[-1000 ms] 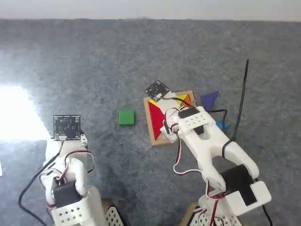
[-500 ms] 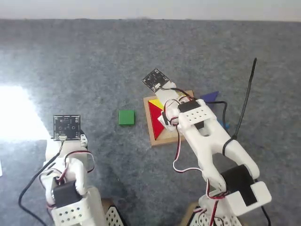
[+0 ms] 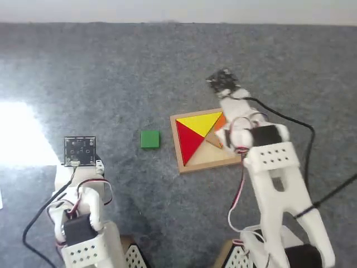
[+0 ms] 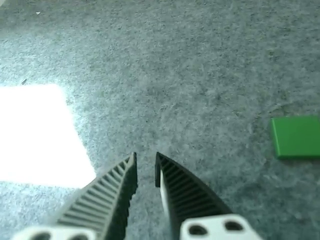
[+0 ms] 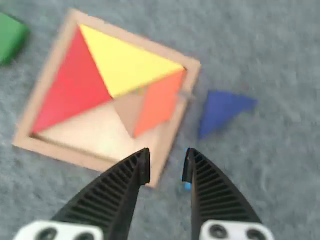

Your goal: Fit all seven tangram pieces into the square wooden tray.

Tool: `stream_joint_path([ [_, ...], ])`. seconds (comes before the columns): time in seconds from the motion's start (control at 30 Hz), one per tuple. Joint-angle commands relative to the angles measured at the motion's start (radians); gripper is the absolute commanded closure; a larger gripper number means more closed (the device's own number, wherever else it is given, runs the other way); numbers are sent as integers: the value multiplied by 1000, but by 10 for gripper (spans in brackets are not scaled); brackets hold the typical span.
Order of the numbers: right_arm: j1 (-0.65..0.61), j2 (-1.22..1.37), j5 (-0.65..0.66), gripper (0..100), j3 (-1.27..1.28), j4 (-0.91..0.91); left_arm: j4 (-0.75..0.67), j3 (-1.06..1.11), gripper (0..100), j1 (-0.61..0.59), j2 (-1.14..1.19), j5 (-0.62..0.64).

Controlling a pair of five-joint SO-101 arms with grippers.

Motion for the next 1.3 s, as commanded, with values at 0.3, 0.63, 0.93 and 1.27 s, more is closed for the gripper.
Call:
stream_joint_path([
  [0.3, 211, -62, 58, 861, 137, -53, -64, 38, 938, 6, -11, 9],
  [0.63, 191, -85, 0, 861, 299, -196, -64, 48, 938, 32, -11, 9],
  [0.93, 61, -82, -8, 861, 132, -107, -86, 67, 938, 63, -11, 6],
  [1.27, -355, 289, -129, 858, -227, -45, -130, 61, 938, -49, -9, 15],
])
